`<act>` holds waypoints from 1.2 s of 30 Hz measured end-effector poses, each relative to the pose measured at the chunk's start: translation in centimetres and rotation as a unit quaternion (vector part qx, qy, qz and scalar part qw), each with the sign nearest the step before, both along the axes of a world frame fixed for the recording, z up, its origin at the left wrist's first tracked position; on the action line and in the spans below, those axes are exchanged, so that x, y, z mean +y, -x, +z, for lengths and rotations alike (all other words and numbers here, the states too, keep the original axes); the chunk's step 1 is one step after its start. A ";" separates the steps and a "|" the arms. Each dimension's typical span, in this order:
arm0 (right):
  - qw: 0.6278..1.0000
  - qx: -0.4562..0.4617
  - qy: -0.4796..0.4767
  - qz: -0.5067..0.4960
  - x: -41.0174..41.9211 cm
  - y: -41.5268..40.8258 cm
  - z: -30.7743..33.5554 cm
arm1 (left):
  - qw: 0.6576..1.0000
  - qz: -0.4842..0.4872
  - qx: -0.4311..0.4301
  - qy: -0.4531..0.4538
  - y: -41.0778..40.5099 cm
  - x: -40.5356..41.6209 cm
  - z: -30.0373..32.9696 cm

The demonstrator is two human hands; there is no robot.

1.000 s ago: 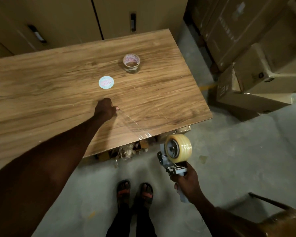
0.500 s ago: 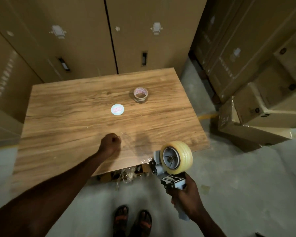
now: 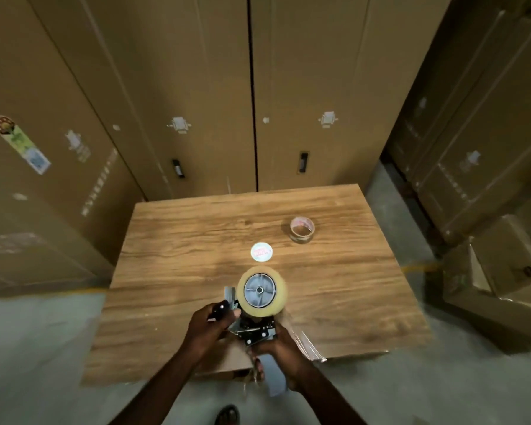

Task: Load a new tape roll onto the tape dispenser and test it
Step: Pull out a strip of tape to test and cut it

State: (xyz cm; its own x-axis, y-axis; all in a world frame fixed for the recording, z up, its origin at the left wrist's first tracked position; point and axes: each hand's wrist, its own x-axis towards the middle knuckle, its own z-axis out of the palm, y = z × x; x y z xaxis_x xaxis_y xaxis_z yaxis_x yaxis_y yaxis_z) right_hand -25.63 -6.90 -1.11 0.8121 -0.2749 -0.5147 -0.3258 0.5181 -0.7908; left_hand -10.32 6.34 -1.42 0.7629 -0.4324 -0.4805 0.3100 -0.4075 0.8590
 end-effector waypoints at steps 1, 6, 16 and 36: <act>1.000 0.007 -0.008 0.009 0.1 -1.3 -0.5 | 1.000 0.006 -0.010 -0.015 -1.2 0.2 -0.3; 0.995 0.063 -0.054 0.060 0.8 -6.2 -2.9 | 0.998 0.014 -0.042 -0.052 -5.8 1.1 -1.8; 0.989 0.087 -0.019 0.122 1.5 -10.6 -4.9 | 0.990 -0.005 -0.071 -0.123 -10.4 2.3 -5.3; 0.895 0.174 0.363 0.192 0.8 -12.0 -5.6 | 0.985 -0.032 -0.046 -0.162 -12.0 2.1 -6.9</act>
